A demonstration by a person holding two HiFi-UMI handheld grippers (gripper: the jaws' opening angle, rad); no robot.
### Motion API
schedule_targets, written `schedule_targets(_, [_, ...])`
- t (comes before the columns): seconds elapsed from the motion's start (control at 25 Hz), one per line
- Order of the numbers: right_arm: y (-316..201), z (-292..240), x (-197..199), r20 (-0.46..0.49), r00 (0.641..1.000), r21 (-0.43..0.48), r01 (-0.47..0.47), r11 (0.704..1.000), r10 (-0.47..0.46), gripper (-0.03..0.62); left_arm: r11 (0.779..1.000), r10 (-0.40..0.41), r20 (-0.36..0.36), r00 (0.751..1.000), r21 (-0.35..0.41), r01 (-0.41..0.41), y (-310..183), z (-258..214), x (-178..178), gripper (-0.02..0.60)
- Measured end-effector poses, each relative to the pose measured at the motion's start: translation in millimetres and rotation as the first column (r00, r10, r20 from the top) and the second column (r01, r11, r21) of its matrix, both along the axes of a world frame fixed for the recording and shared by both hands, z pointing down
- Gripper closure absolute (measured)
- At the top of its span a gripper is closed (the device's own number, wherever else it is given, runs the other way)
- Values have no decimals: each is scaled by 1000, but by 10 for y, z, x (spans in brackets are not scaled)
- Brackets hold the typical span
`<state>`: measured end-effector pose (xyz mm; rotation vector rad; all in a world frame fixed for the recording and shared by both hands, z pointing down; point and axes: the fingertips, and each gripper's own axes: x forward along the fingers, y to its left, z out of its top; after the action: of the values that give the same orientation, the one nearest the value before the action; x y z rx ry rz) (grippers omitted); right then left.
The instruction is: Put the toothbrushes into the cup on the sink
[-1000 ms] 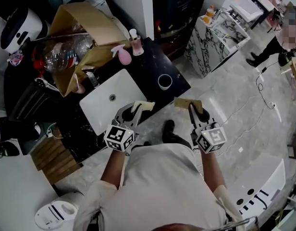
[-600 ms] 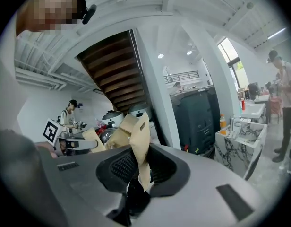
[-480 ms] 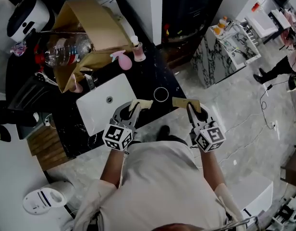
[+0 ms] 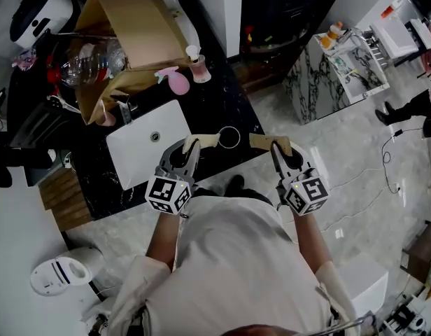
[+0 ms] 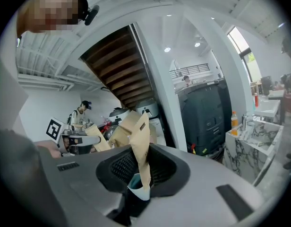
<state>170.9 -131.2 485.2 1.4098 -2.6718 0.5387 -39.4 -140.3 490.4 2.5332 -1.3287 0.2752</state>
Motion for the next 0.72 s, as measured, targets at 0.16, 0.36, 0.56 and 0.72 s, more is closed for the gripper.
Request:
schedule_targets(0.16, [-43,47,16,-4,1000,-11,-1,1000,1,523,1000,-1,13,1000,-7,1,-57,47,-7,549])
schedule_targets(0.36, [-32,61,-37,-10,1000,-14,-22,1000,22,523,1000,14,9,1000,-16,-13,-63,105,-75,549])
schedule_targets(0.56, [-23,-15,-100,-20,998,-7,-54,999,54,523,999,44,-3,999,-19,-44,-103,89,-139,549])
schedule_targets(0.72, [-58,-72,-149,-26,997,0,-67,998,67,523,998,66,-11,998,-15,-66,-148,68,-179,549])
